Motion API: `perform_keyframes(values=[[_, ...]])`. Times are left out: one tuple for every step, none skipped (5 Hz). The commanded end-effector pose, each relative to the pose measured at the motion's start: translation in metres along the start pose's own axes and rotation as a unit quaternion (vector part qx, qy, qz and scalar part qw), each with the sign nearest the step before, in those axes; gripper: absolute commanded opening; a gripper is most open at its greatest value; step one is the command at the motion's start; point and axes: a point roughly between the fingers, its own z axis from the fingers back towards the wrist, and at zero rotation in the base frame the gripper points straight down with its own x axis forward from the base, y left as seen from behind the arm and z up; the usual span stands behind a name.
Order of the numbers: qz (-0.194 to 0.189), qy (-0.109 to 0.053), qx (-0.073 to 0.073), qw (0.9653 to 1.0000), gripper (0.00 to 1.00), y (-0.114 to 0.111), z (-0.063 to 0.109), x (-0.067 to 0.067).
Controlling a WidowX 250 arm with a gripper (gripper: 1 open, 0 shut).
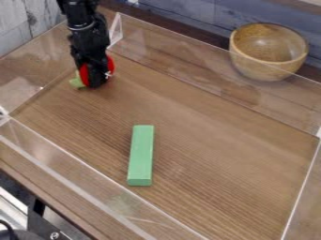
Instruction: Move the red object to the left side of the table
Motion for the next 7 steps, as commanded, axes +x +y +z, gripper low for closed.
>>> perform_keyframes(values=[[0.013,-0.014,0.000,0.9998,0.00,0.010,0.011,0.003],[0.020,-0.013,-0.017,0.9996,0.00,0.008,0.011,0.002],[0.027,-0.011,-0.034,0.9990,0.00,0.006,0.009,0.001],[0.032,-0.010,-0.048,0.9983,0.00,0.002,0.007,0.000],[0.038,-0.008,-0.062,0.9973,0.00,-0.001,0.004,-0.001],[0.043,-0.006,-0.077,0.9961,0.00,-0.006,0.002,-0.002],[0.047,-0.003,-0.090,0.9948,0.00,-0.011,-0.001,-0.002]])
